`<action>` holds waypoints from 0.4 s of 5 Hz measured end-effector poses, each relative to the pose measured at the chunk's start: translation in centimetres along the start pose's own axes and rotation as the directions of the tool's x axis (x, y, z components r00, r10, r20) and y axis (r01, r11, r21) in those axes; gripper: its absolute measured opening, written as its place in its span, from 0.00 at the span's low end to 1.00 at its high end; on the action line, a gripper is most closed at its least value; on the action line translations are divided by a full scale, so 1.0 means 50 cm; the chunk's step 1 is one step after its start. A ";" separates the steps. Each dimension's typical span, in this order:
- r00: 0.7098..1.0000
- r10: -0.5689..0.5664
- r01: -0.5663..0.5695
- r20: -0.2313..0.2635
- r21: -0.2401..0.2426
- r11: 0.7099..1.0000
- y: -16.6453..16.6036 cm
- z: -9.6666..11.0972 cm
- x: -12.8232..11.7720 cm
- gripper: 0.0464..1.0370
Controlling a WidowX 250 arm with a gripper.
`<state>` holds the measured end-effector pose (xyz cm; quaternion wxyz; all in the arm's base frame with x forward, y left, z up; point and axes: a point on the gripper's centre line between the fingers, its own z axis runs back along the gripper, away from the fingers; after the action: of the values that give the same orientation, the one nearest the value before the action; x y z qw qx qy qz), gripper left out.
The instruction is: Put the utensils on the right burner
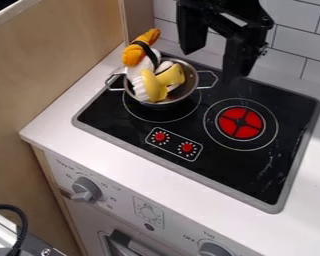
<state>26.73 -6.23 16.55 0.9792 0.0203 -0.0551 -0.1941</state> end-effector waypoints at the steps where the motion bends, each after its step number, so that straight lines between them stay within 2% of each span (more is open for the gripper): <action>1: 1.000 -0.003 0.003 -0.028 -0.008 1.000 -0.003 -0.016 -0.003 0.96; 2: 0.999 -0.019 0.018 -0.042 -0.022 1.000 0.004 -0.045 0.010 0.96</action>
<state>27.50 -6.21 14.38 0.9785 0.0142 -0.0320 -0.2031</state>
